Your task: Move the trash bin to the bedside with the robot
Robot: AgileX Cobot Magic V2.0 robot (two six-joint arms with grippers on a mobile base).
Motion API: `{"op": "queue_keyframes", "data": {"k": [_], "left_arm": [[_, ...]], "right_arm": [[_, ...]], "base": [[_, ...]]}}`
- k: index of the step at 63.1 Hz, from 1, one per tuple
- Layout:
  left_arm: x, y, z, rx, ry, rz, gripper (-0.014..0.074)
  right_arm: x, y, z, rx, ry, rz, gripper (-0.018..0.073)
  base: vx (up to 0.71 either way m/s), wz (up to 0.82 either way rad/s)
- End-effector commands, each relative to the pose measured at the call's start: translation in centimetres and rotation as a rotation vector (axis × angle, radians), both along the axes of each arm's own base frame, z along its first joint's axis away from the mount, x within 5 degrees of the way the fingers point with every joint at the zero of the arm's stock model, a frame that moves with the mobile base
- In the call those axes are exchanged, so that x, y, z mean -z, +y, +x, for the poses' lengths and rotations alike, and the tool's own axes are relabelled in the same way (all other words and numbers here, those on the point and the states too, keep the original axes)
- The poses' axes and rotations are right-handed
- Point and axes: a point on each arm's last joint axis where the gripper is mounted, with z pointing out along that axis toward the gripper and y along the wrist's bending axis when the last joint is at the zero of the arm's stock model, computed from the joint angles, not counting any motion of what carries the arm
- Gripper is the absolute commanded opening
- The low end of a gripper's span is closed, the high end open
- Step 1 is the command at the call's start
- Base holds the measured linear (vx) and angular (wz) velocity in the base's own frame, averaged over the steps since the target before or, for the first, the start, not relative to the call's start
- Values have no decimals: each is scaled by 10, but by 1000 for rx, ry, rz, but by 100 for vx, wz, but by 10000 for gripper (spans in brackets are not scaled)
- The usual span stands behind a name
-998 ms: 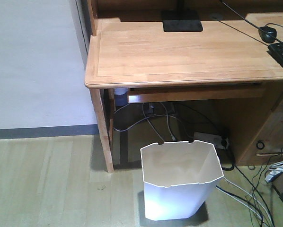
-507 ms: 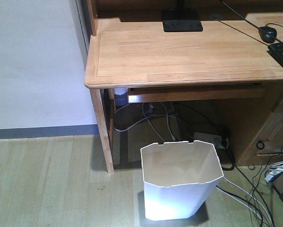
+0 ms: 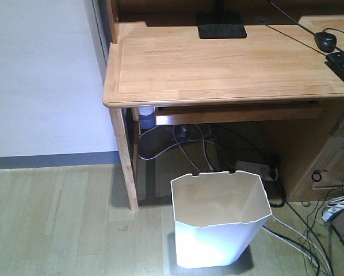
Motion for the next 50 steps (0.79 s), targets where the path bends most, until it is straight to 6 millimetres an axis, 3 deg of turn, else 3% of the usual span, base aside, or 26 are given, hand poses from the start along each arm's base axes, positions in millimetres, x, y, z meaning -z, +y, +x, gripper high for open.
{"op": "queue_keyframes", "data": {"k": [1, 12, 24, 31, 50], "left_arm": [[-5, 0, 1, 4, -77, 4, -6], [-5, 0, 1, 4, -77, 4, -6], [-5, 0, 1, 4, -77, 4, -6], [-5, 0, 1, 4, -77, 4, -6], [-5, 0, 1, 4, -77, 4, -6]], "right_arm": [[-23, 0, -4, 1, -136, -36, -9], [-56, 0, 1, 7, -138, -101, -9], [-82, 0, 28, -3, 59, -102, -9], [-82, 0, 49, -11, 226, -92, -9], [-50, -1, 84, -23, 512, -83, -9]], "base": [[0, 0], [0, 0], [0, 0], [0, 0], [0, 0]]}}
